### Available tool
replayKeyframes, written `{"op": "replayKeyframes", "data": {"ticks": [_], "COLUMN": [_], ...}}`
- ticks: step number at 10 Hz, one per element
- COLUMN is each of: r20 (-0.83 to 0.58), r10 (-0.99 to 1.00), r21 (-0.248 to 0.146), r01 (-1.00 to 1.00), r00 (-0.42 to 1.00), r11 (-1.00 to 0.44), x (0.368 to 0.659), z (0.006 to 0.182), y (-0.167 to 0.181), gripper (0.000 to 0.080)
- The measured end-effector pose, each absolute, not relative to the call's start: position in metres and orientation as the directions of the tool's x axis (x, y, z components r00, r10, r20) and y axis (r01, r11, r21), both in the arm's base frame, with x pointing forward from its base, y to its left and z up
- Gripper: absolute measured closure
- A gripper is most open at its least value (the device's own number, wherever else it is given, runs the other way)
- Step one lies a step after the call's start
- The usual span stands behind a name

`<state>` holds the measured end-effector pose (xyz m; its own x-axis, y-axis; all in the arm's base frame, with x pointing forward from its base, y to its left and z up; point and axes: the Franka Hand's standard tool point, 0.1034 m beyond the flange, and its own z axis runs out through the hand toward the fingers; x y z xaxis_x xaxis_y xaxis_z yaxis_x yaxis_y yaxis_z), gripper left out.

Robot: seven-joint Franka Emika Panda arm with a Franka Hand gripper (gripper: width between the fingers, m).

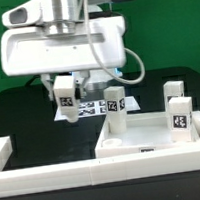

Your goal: Assemble square table

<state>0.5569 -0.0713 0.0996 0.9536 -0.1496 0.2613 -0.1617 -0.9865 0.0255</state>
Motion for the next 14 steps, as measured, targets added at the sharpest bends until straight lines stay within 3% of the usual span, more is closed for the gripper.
{"op": "replayKeyframes", "data": {"ticks": [5,10,14], "r20": [0.258,0.287,0.448], "r10": [-0.155,-0.216,-0.176], "r21": [0.027,-0.034,0.017], "r01": [-0.167,-0.216,-0.205], "r00": [0.954,0.933,0.877], "r11": [-0.986,-0.976,-0.979], "x": [0.555,0.582,0.591], "z": [0.098,0.107,0.107], "y": [-0.074,-0.04,-0.043], "gripper": [0.0516,0.0516,0.0516]}}
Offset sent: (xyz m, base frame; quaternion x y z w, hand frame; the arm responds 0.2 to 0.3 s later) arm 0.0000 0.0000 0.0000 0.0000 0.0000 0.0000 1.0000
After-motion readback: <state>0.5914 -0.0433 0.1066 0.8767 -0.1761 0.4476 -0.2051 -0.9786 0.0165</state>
